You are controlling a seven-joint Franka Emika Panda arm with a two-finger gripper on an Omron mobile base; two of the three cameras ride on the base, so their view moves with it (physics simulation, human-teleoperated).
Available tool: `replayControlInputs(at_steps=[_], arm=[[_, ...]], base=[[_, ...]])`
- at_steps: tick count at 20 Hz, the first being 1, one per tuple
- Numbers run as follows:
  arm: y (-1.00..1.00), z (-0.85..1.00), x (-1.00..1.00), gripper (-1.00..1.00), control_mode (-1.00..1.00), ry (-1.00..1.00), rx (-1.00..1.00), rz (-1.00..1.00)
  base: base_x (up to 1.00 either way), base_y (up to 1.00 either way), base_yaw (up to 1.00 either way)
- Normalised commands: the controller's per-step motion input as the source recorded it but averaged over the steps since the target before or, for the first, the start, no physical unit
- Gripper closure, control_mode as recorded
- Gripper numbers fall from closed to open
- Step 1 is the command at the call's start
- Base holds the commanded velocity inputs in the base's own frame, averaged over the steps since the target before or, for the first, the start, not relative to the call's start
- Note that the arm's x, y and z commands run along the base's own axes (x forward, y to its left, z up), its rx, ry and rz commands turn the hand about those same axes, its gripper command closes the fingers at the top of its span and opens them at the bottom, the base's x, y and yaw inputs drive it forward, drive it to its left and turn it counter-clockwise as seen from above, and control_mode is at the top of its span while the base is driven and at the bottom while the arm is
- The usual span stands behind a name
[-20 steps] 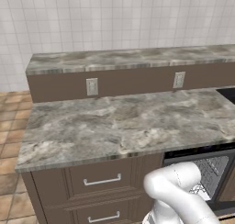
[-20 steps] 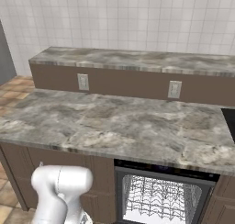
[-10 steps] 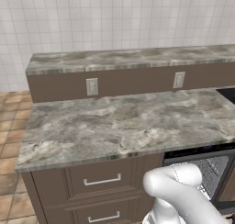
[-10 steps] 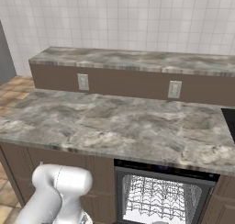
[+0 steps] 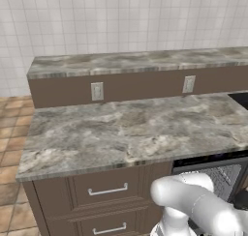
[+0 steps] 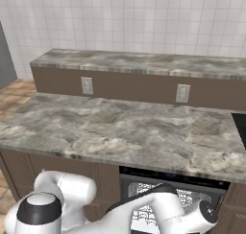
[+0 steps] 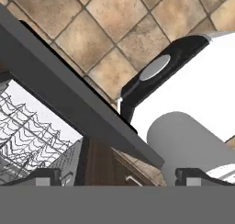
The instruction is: Open the dishwasher door and pull out the top rack.
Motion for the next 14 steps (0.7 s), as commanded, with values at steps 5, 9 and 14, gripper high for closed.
replayControlInputs(at_steps=[5,9,14], arm=[[0.00,1.00,0.01,-1.00,-1.00,0.45,0.16,-0.10],[0.00,0.98,0.24,-1.00,-1.00,0.31,0.04,-0.06],[0.27,0.72,0.47,-1.00,-1.00,0.10,0.00,0.04]], base=[[0.00,0.00,0.00],[0.00,0.00,0.00],[0.00,0.00,0.00]])
